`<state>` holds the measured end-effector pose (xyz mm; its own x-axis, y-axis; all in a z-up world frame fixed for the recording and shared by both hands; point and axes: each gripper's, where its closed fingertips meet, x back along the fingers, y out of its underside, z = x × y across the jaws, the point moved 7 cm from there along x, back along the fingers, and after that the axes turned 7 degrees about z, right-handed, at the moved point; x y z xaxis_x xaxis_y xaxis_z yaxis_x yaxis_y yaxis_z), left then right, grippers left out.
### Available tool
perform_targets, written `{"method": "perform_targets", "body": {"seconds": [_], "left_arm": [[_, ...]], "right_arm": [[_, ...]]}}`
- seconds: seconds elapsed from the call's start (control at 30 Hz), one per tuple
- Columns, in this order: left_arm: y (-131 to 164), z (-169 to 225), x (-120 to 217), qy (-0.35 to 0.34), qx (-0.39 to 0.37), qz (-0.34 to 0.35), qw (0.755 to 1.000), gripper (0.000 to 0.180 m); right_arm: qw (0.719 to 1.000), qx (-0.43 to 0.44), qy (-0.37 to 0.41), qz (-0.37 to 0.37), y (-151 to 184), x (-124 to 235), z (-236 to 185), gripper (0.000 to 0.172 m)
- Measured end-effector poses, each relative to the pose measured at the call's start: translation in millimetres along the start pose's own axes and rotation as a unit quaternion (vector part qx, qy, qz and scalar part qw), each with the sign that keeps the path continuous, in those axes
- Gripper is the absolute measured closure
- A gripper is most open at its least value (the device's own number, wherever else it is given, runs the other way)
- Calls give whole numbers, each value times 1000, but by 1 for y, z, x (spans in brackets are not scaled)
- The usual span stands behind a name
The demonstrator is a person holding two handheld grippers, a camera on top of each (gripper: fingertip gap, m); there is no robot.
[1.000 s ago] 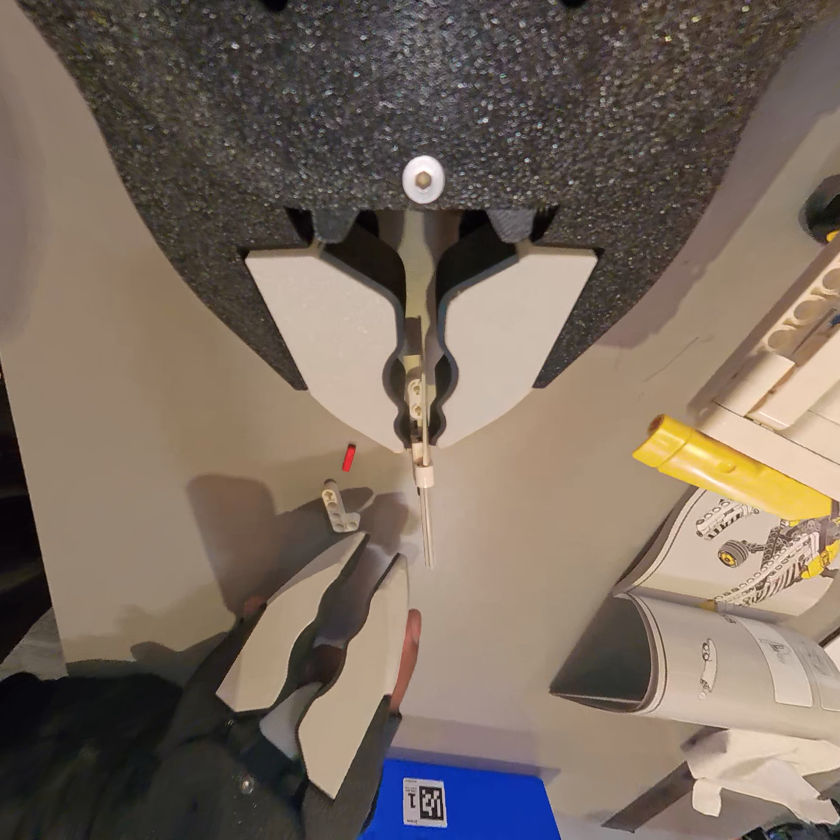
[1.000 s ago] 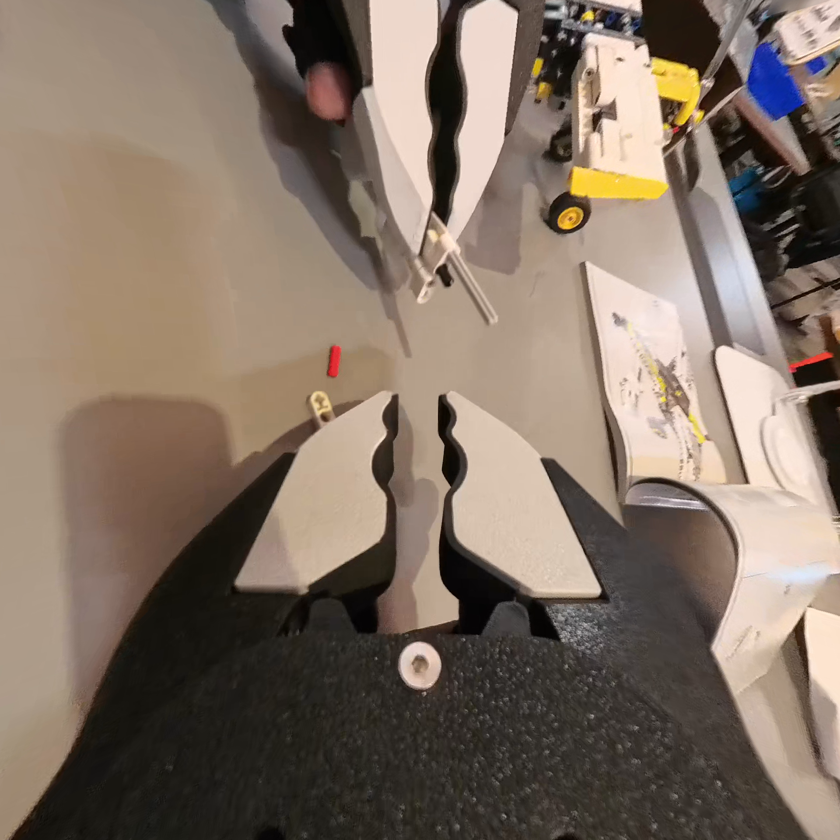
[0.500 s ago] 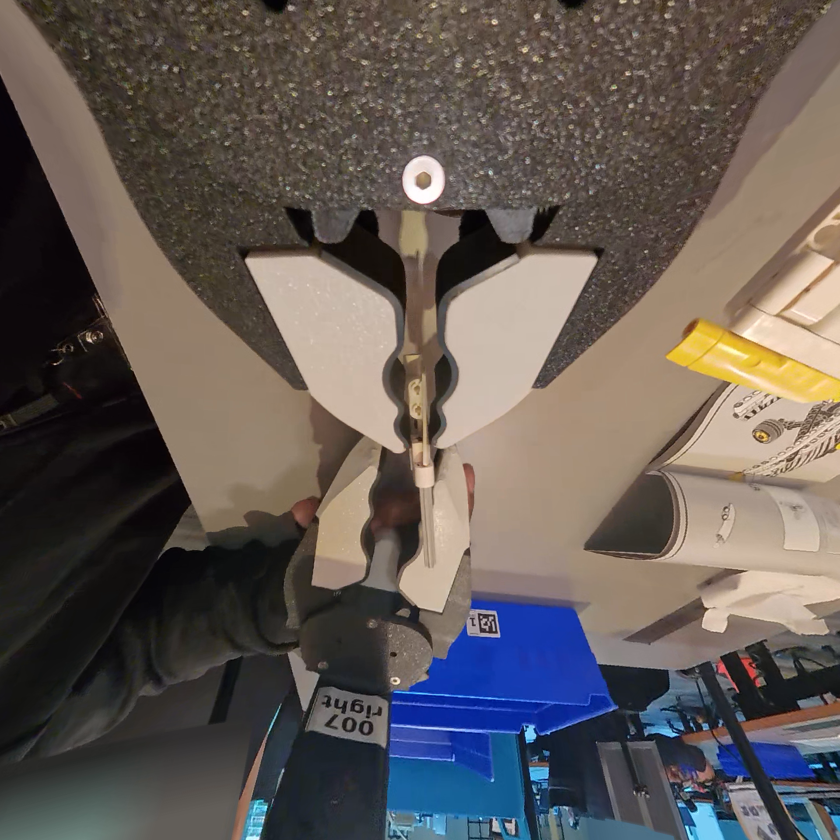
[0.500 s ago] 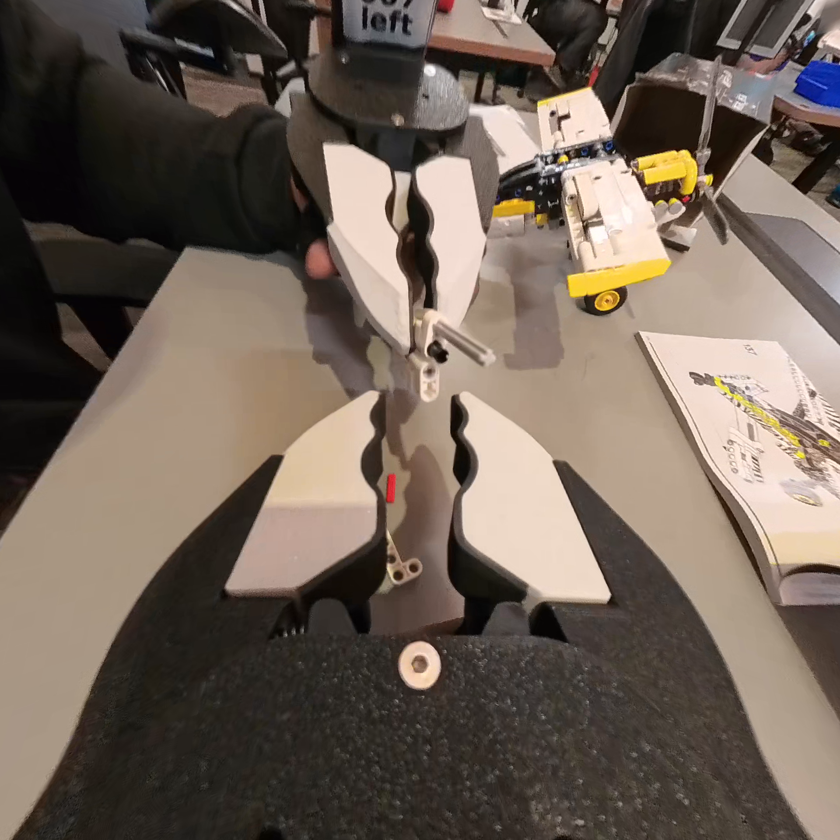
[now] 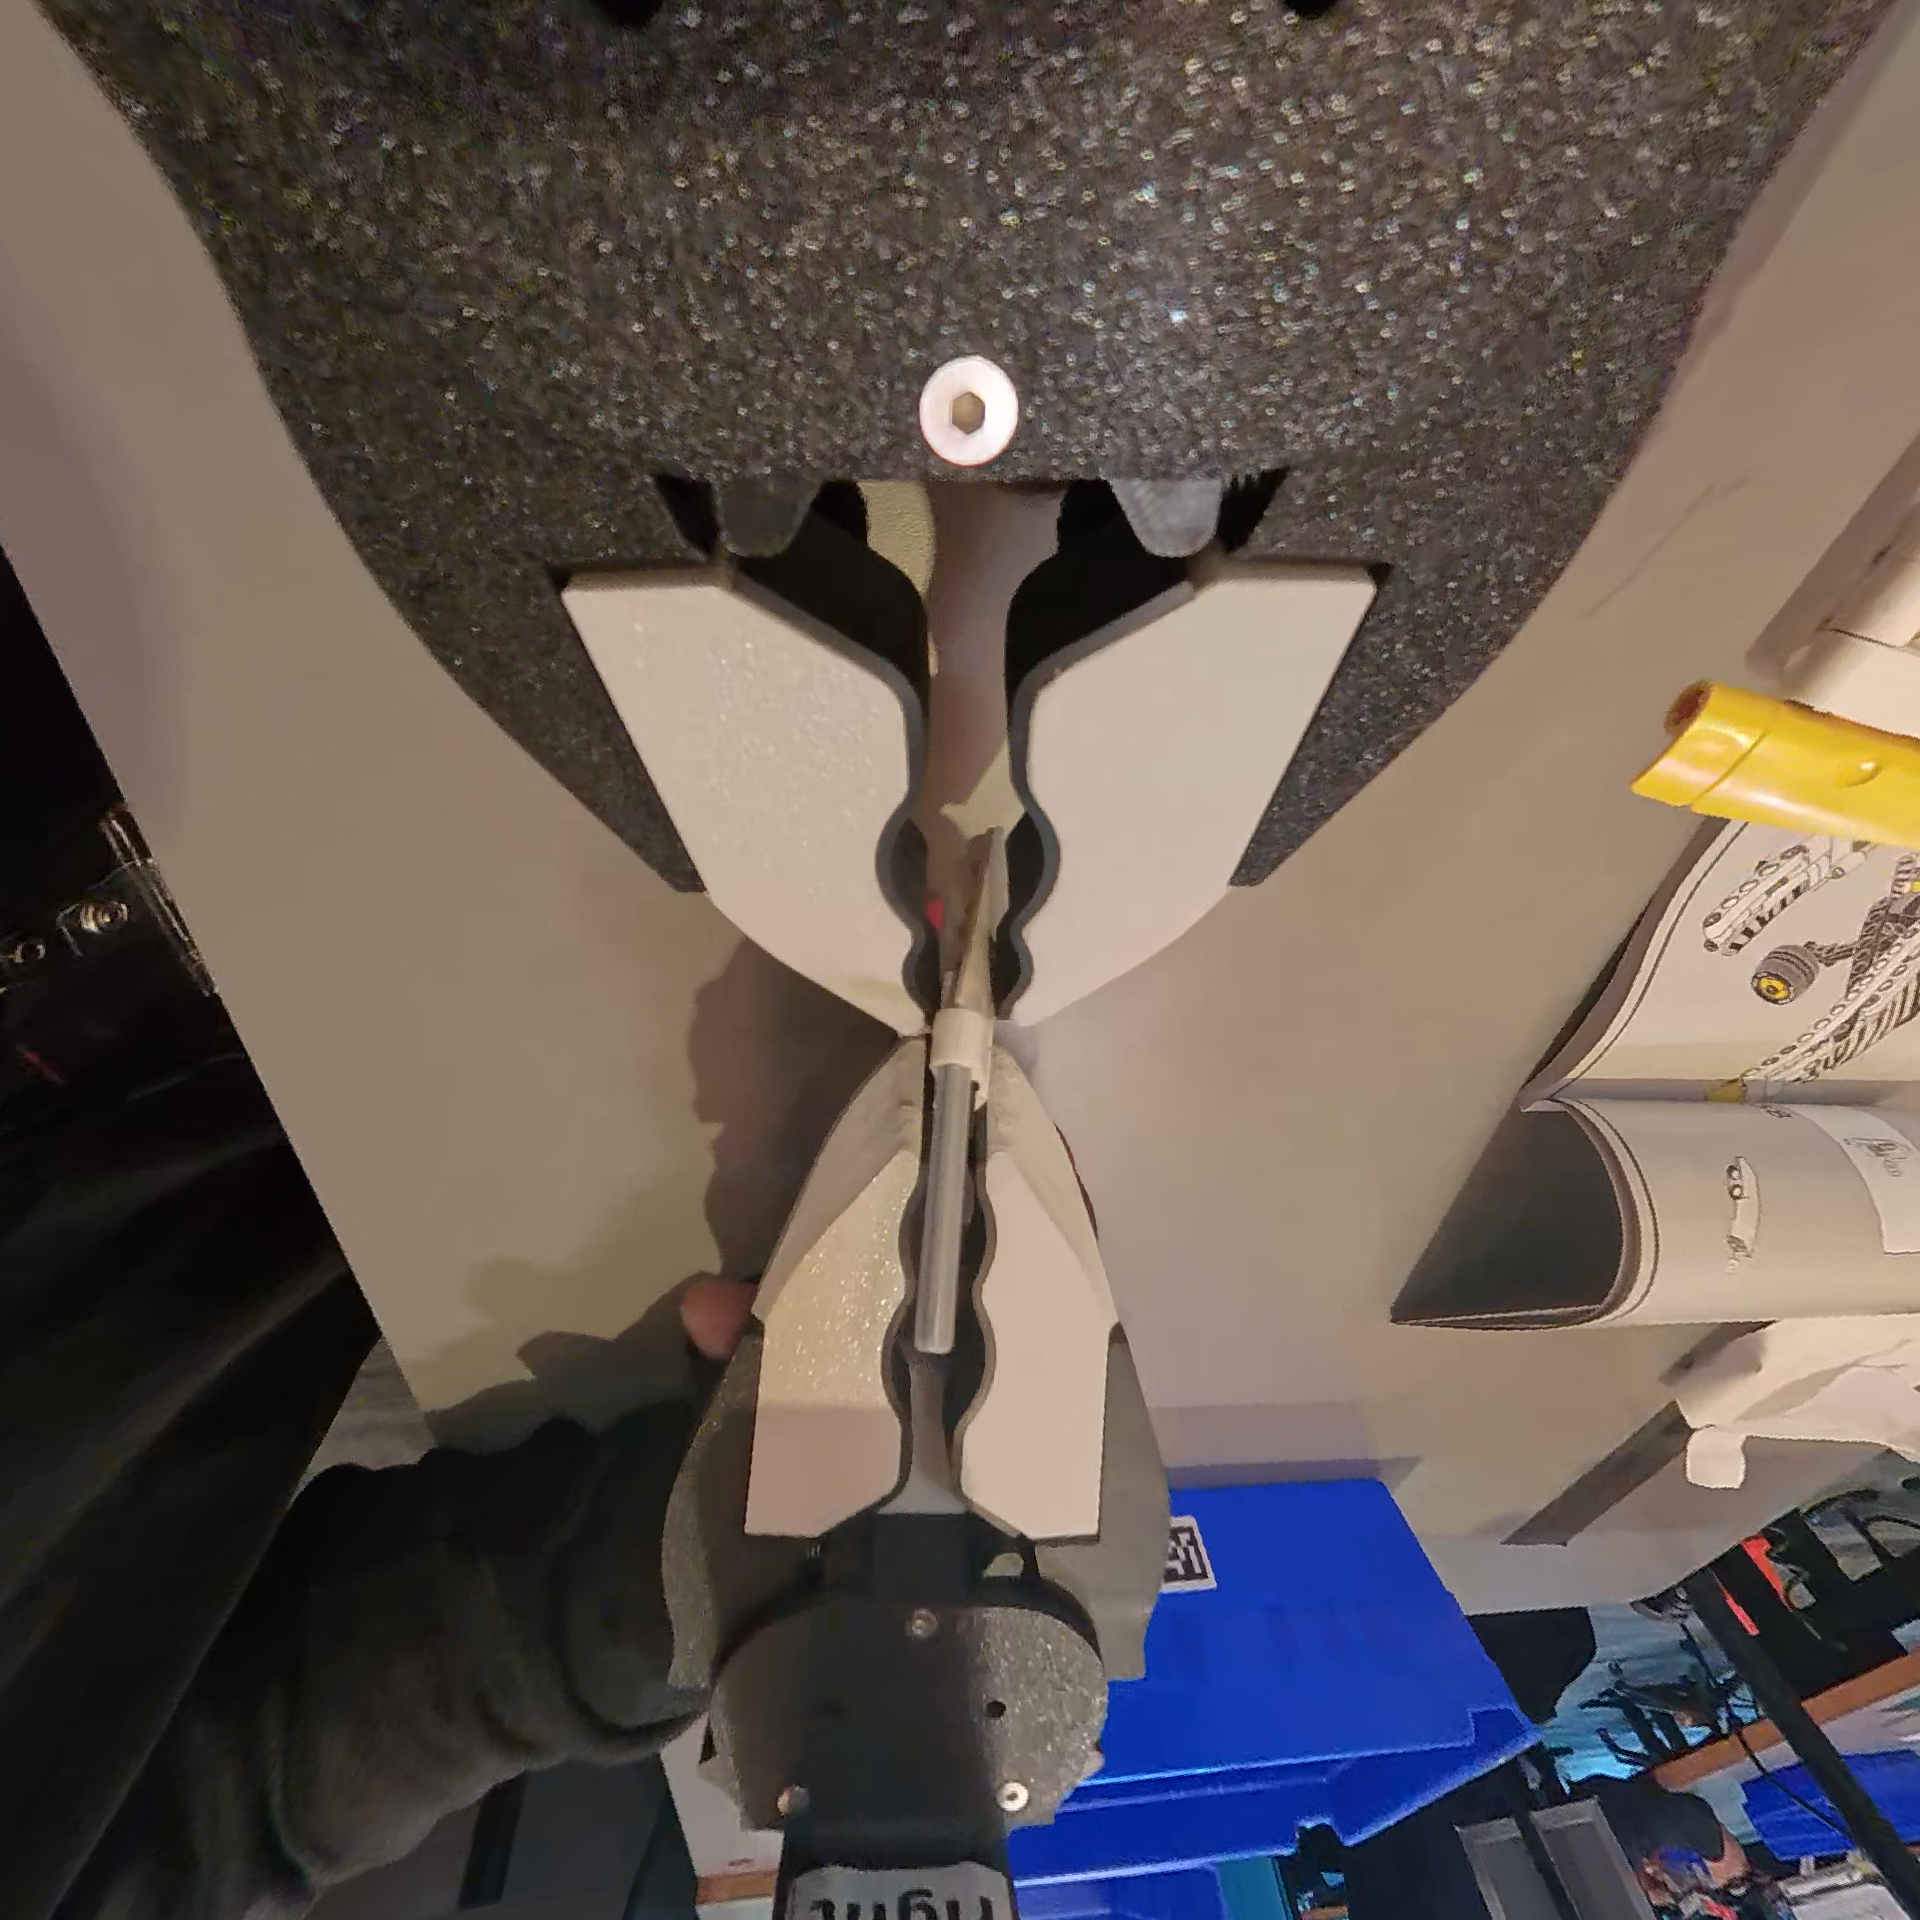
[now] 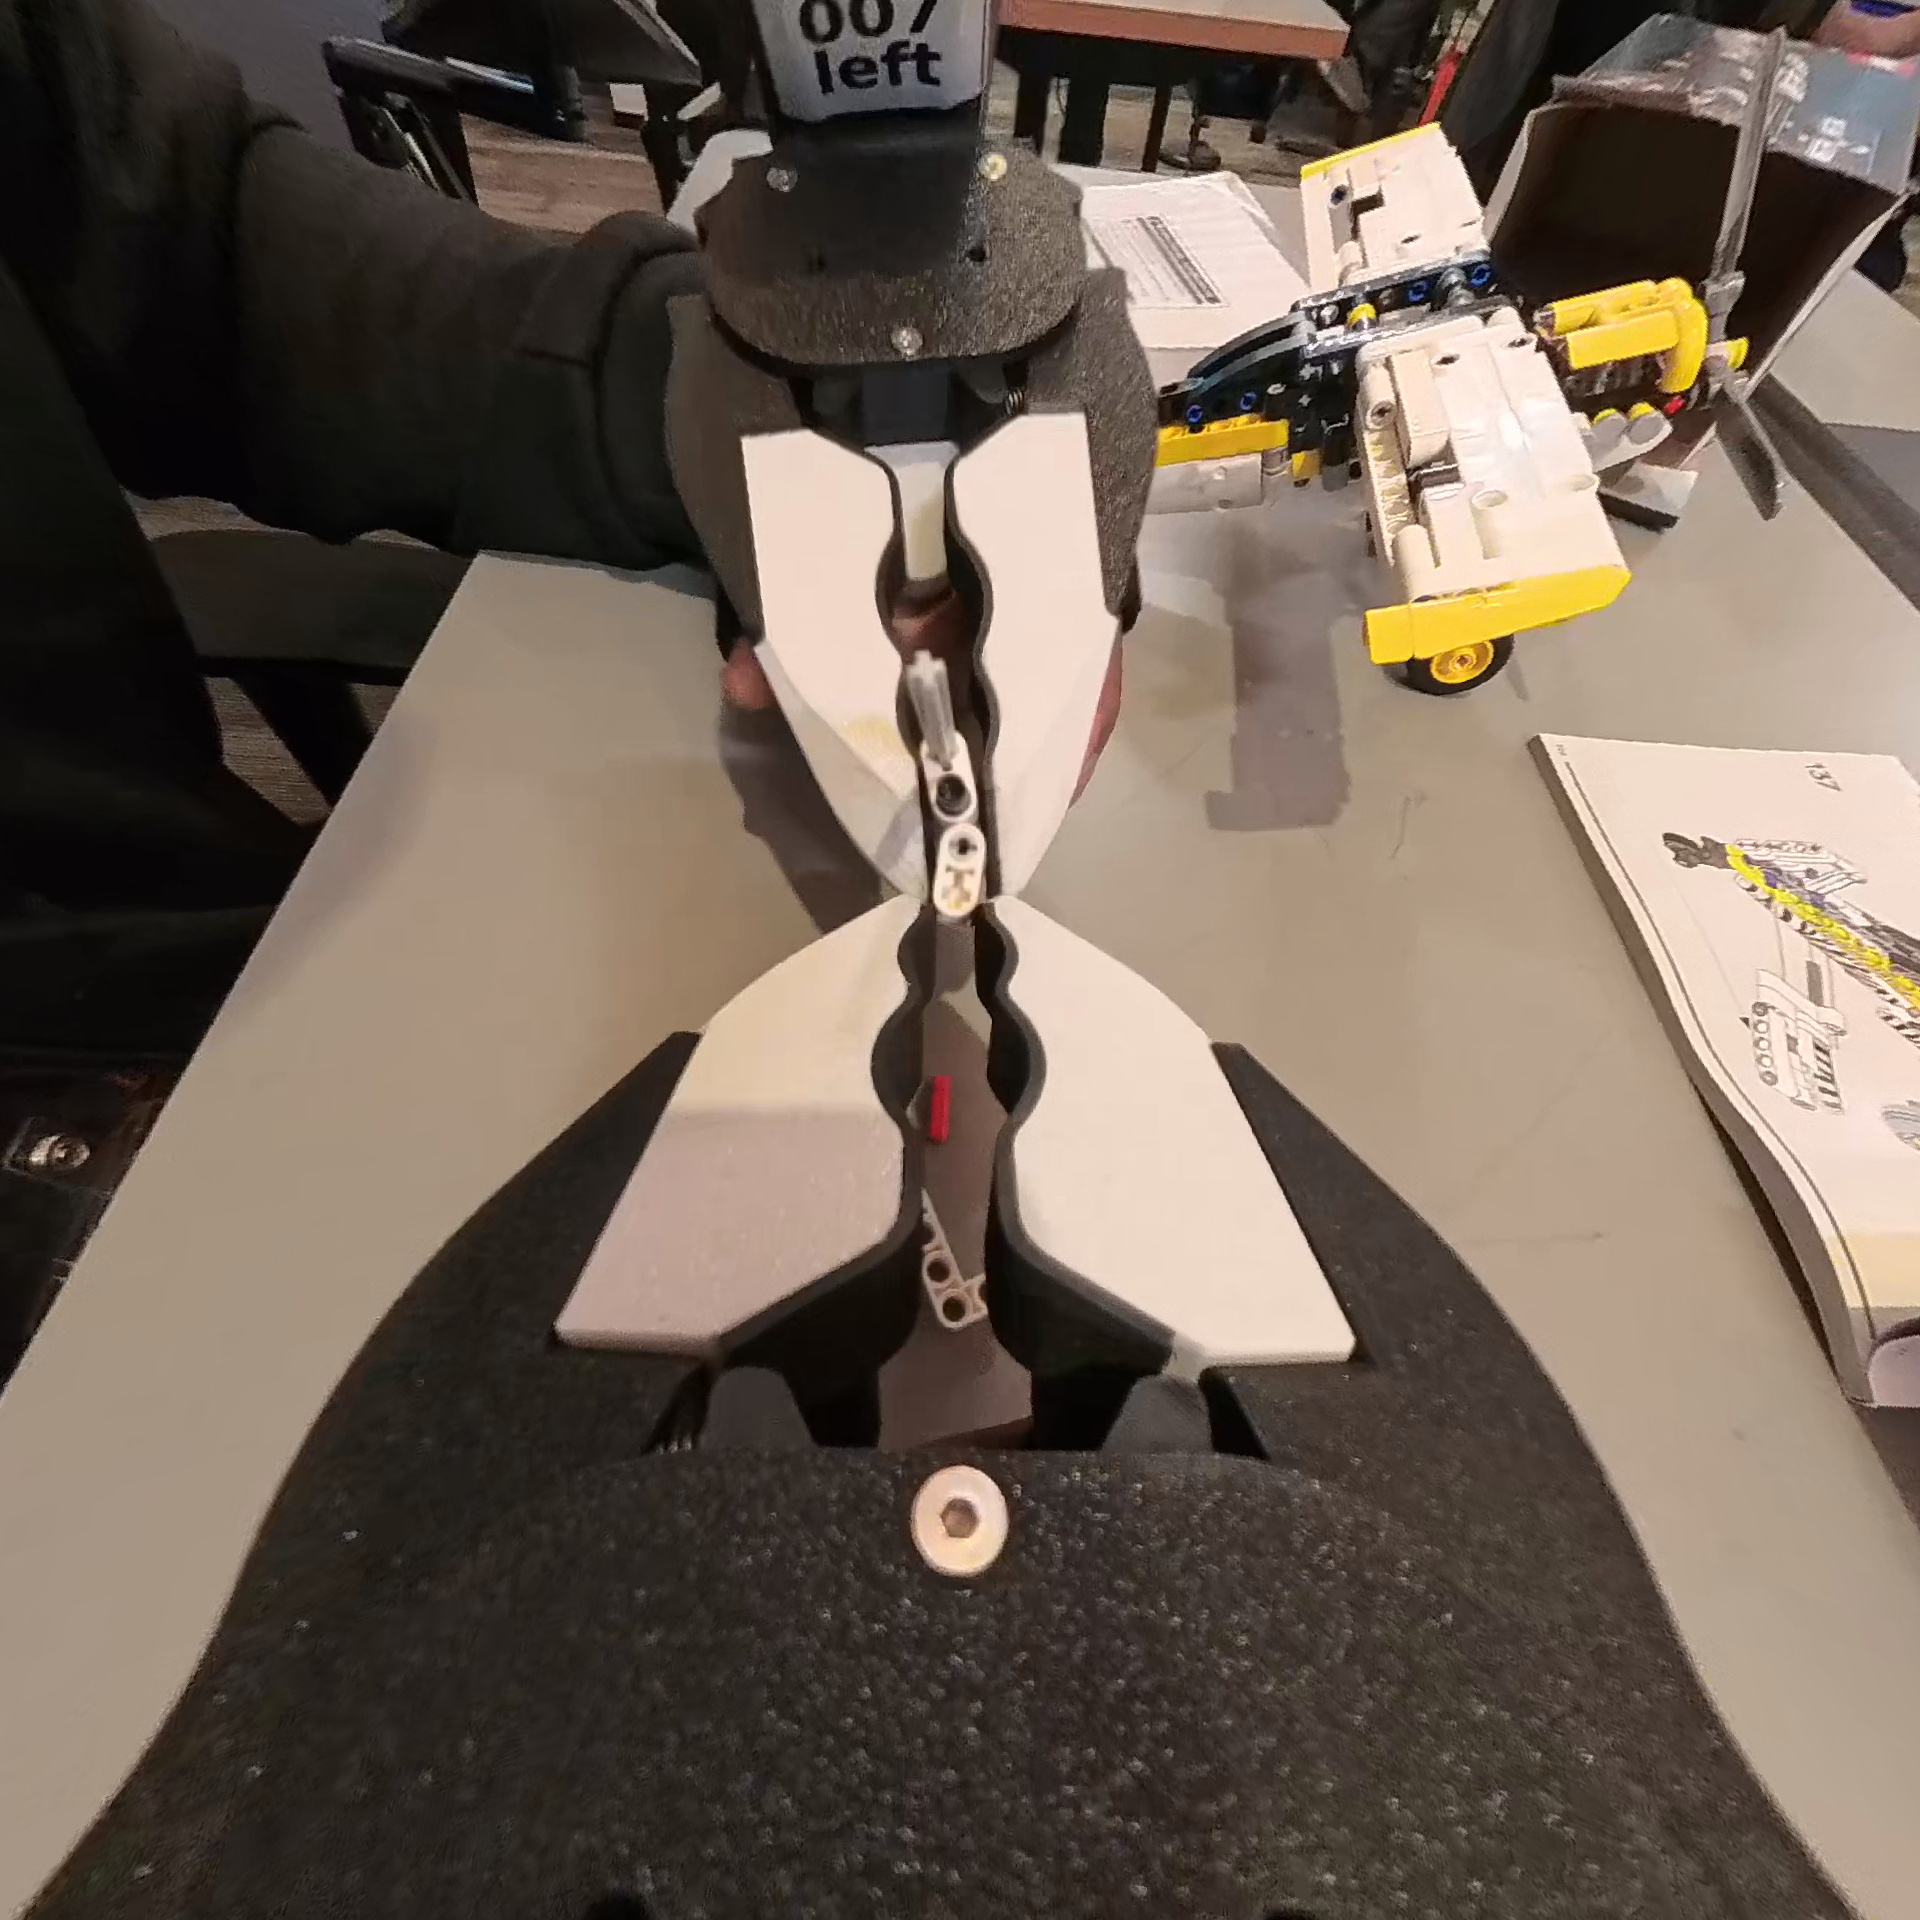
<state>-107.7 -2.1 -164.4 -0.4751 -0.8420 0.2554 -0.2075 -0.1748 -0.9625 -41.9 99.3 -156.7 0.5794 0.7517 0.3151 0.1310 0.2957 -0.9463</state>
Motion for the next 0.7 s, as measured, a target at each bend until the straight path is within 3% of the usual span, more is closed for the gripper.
{"method": "perform_targets", "body": {"seconds": [0.6, 0.7], "left_arm": [[5, -1, 0, 22, 48, -12, 999, 173], [4, -5, 1, 29, 87, -2, 996, 173]], "right_arm": [[1000, 17, -9, -14, 5, -4, -1, 165], [1000, 16, -3, -8, 4, -3, 0, 164]]}}
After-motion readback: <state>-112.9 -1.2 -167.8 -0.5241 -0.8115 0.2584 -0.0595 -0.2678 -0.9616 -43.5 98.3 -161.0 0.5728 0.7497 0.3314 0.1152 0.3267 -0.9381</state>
